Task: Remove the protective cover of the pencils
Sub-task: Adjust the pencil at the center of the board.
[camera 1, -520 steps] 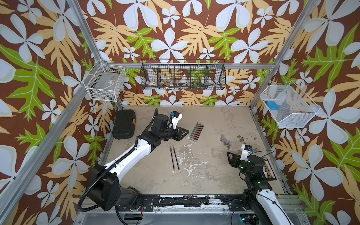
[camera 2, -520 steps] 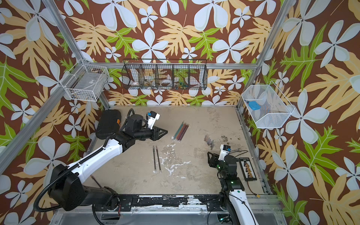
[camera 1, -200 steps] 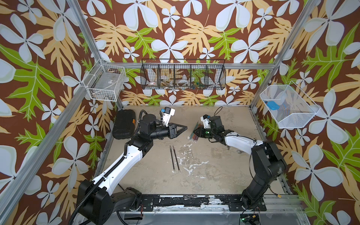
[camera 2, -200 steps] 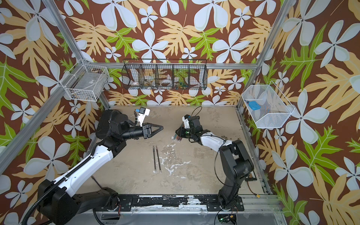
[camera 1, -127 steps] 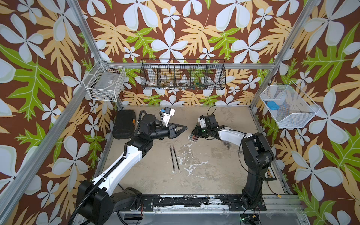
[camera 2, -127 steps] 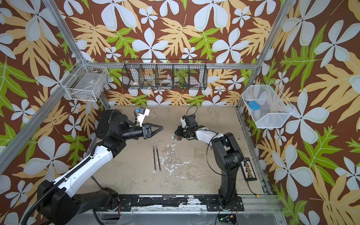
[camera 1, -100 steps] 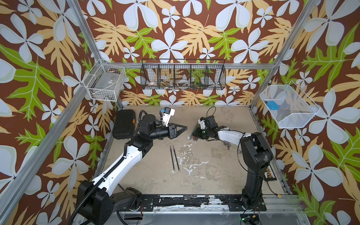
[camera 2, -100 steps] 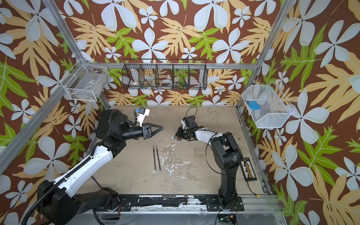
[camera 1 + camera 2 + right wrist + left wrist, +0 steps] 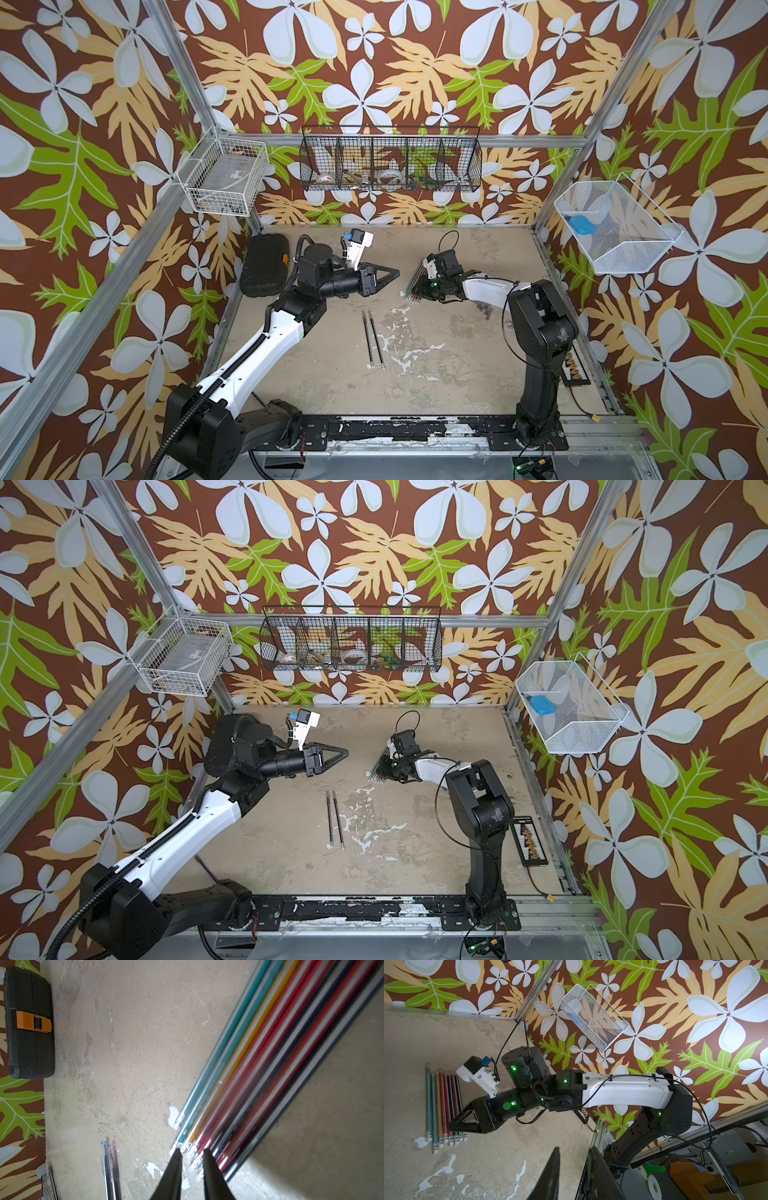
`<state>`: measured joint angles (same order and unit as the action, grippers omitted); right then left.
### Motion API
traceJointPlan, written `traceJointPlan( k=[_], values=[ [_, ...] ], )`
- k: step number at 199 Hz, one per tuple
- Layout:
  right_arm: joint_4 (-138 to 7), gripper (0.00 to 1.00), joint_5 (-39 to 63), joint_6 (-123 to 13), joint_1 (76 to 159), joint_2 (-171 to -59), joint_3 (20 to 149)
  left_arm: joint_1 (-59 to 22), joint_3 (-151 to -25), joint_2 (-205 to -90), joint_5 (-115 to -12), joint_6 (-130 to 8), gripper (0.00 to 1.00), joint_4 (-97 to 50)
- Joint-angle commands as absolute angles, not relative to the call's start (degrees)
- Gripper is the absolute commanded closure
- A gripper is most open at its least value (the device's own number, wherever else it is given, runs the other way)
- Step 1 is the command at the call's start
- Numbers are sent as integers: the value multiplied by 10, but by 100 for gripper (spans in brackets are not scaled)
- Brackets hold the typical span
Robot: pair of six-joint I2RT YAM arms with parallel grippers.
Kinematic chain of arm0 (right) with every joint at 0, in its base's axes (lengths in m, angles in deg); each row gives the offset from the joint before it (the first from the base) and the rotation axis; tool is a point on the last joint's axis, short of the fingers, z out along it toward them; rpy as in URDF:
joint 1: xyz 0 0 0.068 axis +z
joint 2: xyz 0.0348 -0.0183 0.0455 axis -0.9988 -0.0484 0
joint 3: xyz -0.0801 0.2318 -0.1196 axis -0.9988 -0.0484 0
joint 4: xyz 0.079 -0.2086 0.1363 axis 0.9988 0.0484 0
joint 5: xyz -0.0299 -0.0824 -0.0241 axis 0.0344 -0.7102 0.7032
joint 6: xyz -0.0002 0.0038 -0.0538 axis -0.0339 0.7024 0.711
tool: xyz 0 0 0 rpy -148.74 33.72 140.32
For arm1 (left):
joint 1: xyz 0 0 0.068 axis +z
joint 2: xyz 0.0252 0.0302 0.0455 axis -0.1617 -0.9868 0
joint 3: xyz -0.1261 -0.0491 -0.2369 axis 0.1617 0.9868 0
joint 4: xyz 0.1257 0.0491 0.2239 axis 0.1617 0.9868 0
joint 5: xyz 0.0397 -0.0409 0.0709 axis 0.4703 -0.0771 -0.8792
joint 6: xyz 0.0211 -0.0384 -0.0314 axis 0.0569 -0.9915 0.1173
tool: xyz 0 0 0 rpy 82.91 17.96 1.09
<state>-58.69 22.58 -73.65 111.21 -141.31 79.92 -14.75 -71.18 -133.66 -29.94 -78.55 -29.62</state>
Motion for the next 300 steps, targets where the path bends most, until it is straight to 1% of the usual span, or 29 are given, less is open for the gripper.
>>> traceJointPlan(
  k=[1, 300],
  values=[
    [-592, 78, 227, -736, 1112, -1418, 809, -146, -712, -1338, -290, -790, 74, -317],
    [-599, 78, 253, -745, 1112, -1463, 852, -142, -711, -1345, -284, -793, 74, -319]
  ],
)
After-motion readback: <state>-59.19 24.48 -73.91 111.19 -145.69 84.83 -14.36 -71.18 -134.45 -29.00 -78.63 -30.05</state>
